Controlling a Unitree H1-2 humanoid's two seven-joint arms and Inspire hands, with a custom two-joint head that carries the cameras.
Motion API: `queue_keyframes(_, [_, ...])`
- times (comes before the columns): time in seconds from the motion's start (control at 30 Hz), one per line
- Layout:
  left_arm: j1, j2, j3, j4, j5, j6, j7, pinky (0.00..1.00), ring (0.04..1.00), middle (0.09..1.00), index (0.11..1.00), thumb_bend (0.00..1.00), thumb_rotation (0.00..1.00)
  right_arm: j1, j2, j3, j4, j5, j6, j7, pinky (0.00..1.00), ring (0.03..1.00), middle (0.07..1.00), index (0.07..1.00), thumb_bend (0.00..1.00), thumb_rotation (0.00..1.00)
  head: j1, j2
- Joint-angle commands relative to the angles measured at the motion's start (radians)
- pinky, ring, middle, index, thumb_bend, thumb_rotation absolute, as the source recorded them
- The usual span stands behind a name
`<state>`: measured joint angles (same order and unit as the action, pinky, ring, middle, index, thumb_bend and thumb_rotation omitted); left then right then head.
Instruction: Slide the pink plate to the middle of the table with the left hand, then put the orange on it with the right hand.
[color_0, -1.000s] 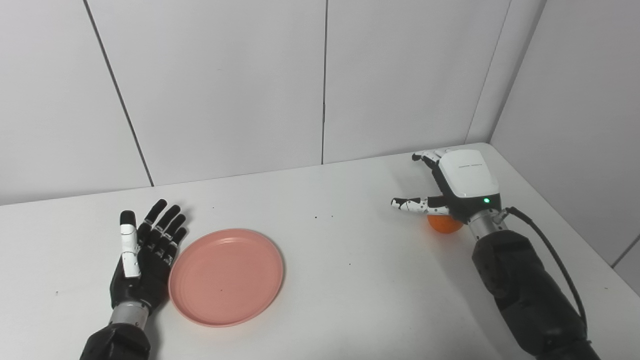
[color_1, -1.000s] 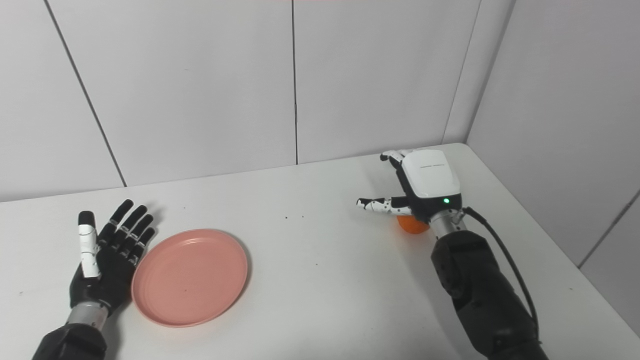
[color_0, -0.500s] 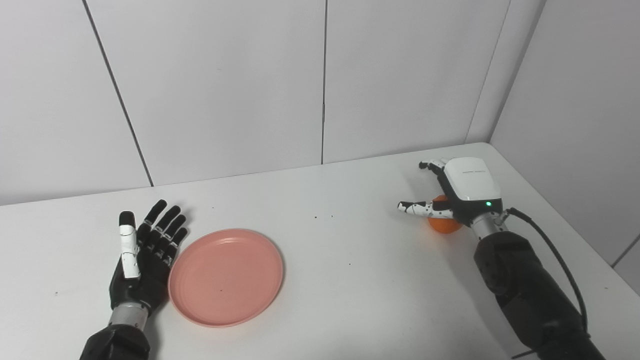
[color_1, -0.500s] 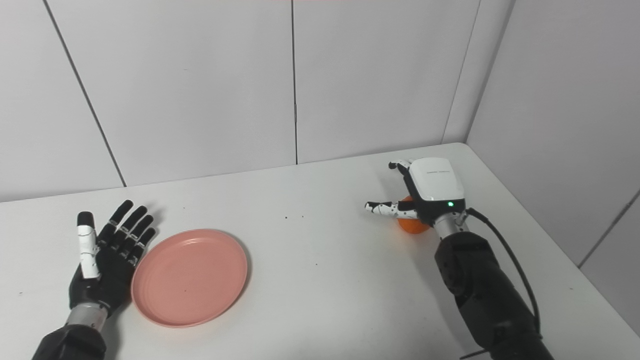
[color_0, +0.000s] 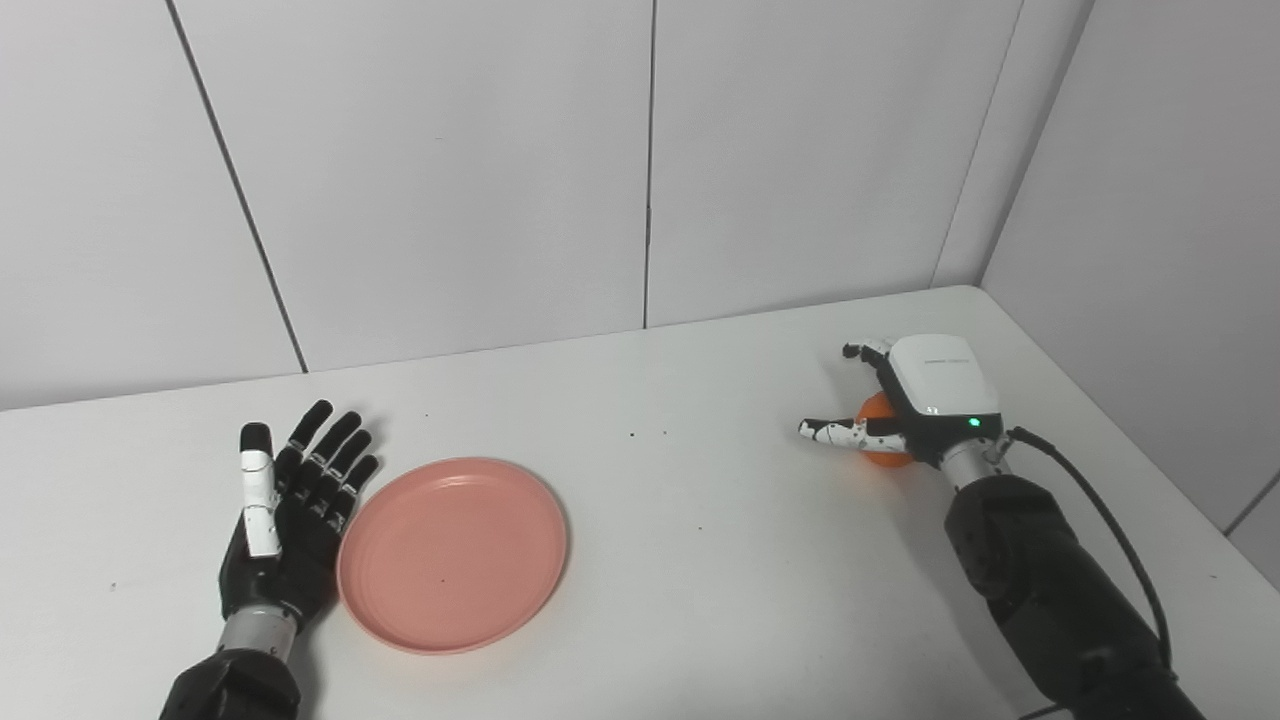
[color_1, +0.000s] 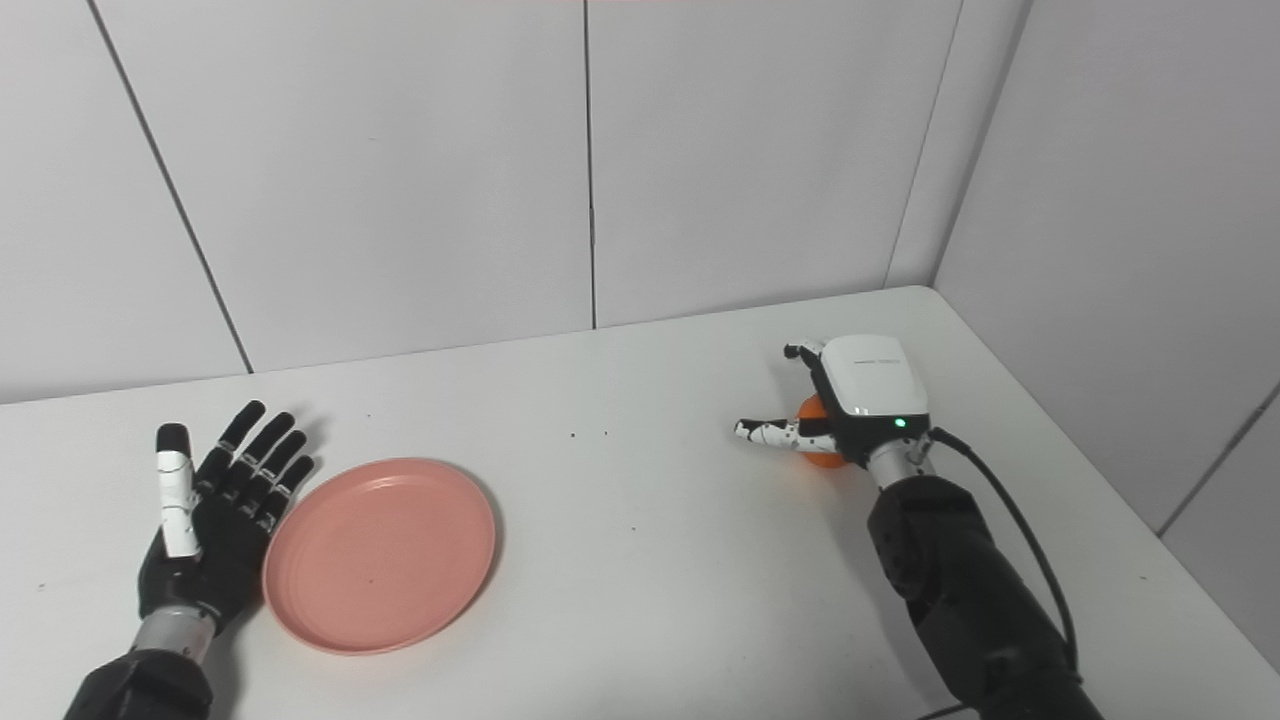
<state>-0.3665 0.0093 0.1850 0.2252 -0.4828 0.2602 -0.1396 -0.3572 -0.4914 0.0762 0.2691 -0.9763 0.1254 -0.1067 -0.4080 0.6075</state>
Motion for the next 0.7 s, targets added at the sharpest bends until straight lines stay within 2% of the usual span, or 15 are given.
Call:
queue_keyframes(0.0, [0.020, 0.006, -0.001, 0.032, 0.013, 0.039, 0.015, 0.91, 0.875, 0.809, 0.831, 0.89, 0.77, -0.018, -0.029, -0.004, -0.011, 0.007, 0.032, -0.027, 0.79, 0.750, 0.746, 0.734, 0.86, 0.86, 0.000, 0.000])
queue_keyframes(0.17, [0.021, 0.004, -0.002, 0.036, 0.015, 0.037, 0.013, 0.91, 0.878, 0.821, 0.843, 0.89, 0.78, -0.009, -0.033, 0.013, 0.030, 0.015, 0.038, -0.036, 0.78, 0.750, 0.750, 0.739, 0.85, 0.87, 0.001, -0.006])
queue_keyframes(0.33, [0.021, 0.001, 0.002, 0.035, 0.006, 0.040, 0.008, 0.91, 0.872, 0.807, 0.827, 0.89, 0.76, -0.003, -0.031, 0.017, 0.065, 0.040, 0.045, -0.050, 0.74, 0.706, 0.726, 0.726, 0.86, 0.84, -0.001, 0.001])
queue_keyframes(0.43, [0.021, 0.003, -0.001, 0.034, 0.010, 0.040, 0.007, 0.91, 0.880, 0.817, 0.838, 0.89, 0.76, 0.002, -0.030, 0.022, 0.070, 0.045, 0.055, -0.054, 0.66, 0.654, 0.689, 0.696, 0.87, 0.83, -0.001, 0.001])
queue_keyframes(0.5, [0.022, 0.001, -0.001, 0.027, 0.015, 0.044, 0.018, 0.90, 0.872, 0.807, 0.836, 0.89, 0.76, 0.001, -0.028, 0.026, 0.081, 0.052, 0.059, -0.061, 0.45, 0.513, 0.595, 0.634, 0.86, 0.82, -0.001, 0.001])
queue_keyframes(0.6, [0.022, -0.001, 0.000, 0.025, 0.010, 0.048, 0.018, 0.90, 0.874, 0.808, 0.824, 0.89, 0.75, 0.002, -0.022, 0.026, 0.086, 0.074, 0.066, -0.058, 0.38, 0.450, 0.543, 0.586, 0.86, 0.81, 0.002, 0.004])
queue_keyframes(0.63, [0.021, 0.000, -0.001, 0.026, 0.008, 0.047, 0.013, 0.90, 0.879, 0.813, 0.834, 0.89, 0.76, 0.001, -0.019, 0.025, 0.087, 0.081, 0.068, -0.057, 0.33, 0.392, 0.476, 0.502, 0.85, 0.78, 0.002, 0.004])
queue_keyframes(0.67, [0.022, 0.000, -0.002, 0.026, 0.009, 0.047, 0.012, 0.91, 0.880, 0.815, 0.837, 0.89, 0.76, 0.000, -0.019, 0.030, 0.093, 0.084, 0.069, -0.058, 0.32, 0.373, 0.453, 0.473, 0.85, 0.77, 0.002, 0.004])
